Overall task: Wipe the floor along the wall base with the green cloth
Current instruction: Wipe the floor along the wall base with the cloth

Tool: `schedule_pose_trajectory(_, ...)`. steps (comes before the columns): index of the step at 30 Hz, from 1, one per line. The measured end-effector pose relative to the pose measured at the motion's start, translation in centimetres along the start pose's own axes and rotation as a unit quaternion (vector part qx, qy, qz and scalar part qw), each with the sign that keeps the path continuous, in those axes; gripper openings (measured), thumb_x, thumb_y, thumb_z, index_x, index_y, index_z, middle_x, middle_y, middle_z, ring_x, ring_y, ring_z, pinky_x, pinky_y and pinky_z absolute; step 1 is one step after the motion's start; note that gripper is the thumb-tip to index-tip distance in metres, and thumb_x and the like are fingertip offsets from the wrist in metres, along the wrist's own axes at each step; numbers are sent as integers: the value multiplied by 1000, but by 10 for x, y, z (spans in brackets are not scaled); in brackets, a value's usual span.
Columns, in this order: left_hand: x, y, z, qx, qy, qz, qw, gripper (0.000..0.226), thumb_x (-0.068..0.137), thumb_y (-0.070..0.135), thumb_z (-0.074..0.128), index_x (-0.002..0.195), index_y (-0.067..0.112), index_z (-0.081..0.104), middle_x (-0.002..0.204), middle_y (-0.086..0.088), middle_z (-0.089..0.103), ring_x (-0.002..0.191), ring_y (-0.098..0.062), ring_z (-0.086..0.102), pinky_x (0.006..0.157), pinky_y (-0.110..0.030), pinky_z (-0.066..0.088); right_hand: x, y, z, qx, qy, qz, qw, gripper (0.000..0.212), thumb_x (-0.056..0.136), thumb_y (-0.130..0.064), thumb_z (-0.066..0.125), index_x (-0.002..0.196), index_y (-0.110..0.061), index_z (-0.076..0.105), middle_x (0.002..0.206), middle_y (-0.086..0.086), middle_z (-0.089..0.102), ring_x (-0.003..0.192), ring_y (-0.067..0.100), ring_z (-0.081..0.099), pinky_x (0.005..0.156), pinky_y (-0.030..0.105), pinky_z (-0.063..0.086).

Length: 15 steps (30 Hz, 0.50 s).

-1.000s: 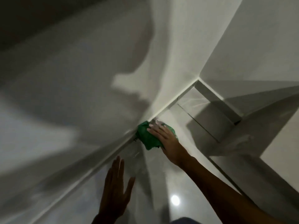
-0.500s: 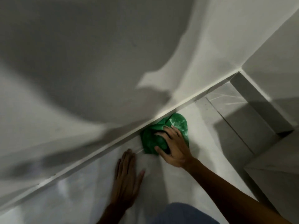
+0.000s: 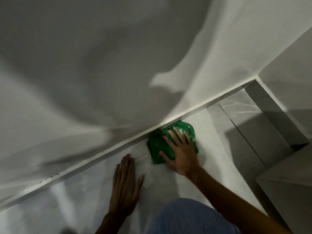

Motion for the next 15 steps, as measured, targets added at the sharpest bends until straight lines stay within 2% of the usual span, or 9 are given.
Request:
schedule_pose_trajectory(1,0,0,-1,-6,1,-6,1000,81,113,61,25,167,1,38,179,-16,33,166,-27,30,140,-36,6,-4,-11,7,12,2,32,999,74,105,-78,31,163,-34,44,175,2,39,168,31,25,137,60,12)
schedule_pose_trajectory(2,0,1,-3,-11,2,-14,1000,83,113,61,24,168,1,37,179,-16,33,166,-26,30,140,-37,8,-6,-20,12,17,-6,27,999,75,104,-78,31,163,-34,45,176,3,38,168,32,24,137,60,12)
schedule_pose_trajectory(5,-2,-1,-7,-18,-7,-11,1000,85,113,64,20,169,2,34,179,-15,32,166,-28,32,138,-42,15,-1,-5,-6,3,-19,-50,999,71,105,-75,38,163,-35,45,176,3,40,167,29,27,135,63,22)
schedule_pose_trajectory(6,-1,-2,-8,-17,-9,-9,1000,86,112,65,19,170,2,33,180,-15,31,167,-29,31,137,-45,17,5,13,-17,-4,-7,-30,1000,70,104,-73,42,162,-34,47,174,4,43,166,29,29,134,63,24)
schedule_pose_trajectory(8,0,-8,-9,-11,-21,-29,999,90,110,68,15,171,3,30,181,-14,27,169,-30,27,137,-52,20,6,43,-29,-11,21,70,997,72,102,-70,47,161,-29,51,173,7,46,166,31,31,136,61,21)
schedule_pose_trajectory(10,1,-8,-9,-16,-25,-51,998,93,108,71,11,171,4,29,182,-14,24,170,-32,23,138,-57,20,-1,30,-18,-13,11,103,994,78,100,-73,44,165,-30,44,176,10,38,168,34,22,137,63,15)
schedule_pose_trajectory(13,3,-4,-6,-39,-22,-73,996,96,106,74,9,172,5,25,183,-12,19,171,-31,17,139,-57,13,-7,-30,8,31,-41,-55,997,80,98,-74,45,168,-36,35,180,7,30,170,33,12,134,72,14)
schedule_pose_trajectory(15,2,-5,-5,-54,-18,-79,995,96,106,73,9,172,6,24,184,-11,17,171,-30,16,139,-56,12,-5,-36,7,35,-36,-139,989,78,98,-73,49,166,-37,39,178,3,35,169,31,21,135,68,12)
Point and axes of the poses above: each hand's wrist, its own x-axis towards the middle knuckle, its own z-axis out of the palm, y = z × x, the point moved 9 cm from there along x, towards the middle knuckle
